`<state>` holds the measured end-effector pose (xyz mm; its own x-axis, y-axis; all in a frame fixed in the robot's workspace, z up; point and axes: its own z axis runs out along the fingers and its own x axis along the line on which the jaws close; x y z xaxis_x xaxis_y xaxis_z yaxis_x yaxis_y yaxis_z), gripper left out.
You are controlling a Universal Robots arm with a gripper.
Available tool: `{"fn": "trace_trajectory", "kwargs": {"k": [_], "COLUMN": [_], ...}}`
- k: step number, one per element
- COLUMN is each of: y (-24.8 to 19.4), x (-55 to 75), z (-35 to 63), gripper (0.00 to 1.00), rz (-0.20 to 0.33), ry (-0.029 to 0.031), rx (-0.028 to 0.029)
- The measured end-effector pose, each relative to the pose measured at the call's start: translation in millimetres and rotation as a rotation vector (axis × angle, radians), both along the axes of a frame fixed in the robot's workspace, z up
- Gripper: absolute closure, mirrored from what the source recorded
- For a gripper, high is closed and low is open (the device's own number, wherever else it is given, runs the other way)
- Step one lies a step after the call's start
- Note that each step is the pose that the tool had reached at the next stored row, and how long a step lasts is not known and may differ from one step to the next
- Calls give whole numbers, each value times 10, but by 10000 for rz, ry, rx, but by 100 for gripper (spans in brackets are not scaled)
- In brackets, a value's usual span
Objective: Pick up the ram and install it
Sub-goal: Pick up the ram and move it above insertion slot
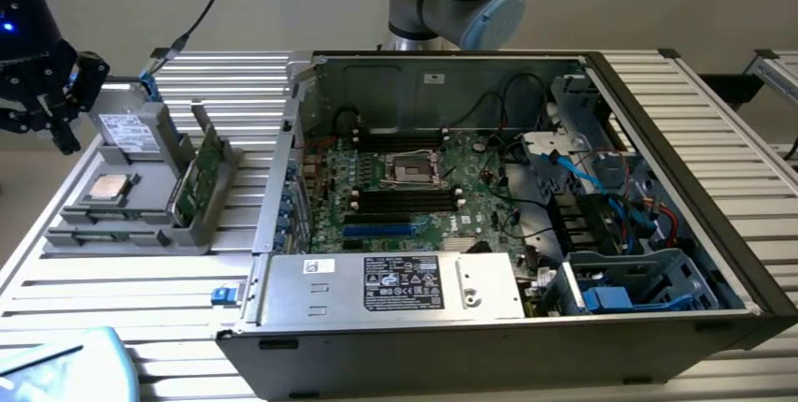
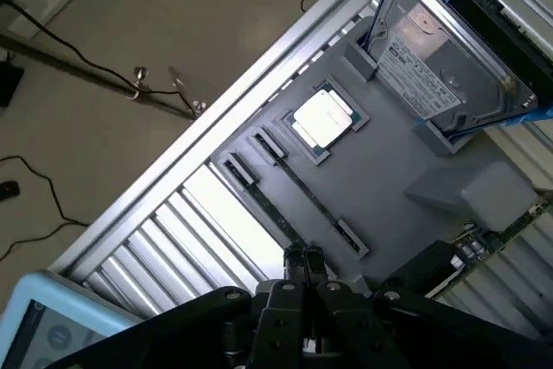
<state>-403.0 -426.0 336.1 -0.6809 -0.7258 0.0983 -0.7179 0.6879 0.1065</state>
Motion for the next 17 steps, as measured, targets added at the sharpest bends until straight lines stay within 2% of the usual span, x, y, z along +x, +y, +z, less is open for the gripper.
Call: {"fn": "trace_trajectory", "kwargs": {"k": [5, 9, 11, 15, 17], "y": [0, 10, 20, 45, 58], "x": [0, -2, -3, -6, -7], "z": [-8, -15, -19, -30, -38], "gripper": [89, 89, 89, 89, 89], "rz": [903, 1276, 1407, 1634, 1785], "ry": [1, -43, -79, -172, -193], "rx": [0, -32, -93, -268, -313]}}
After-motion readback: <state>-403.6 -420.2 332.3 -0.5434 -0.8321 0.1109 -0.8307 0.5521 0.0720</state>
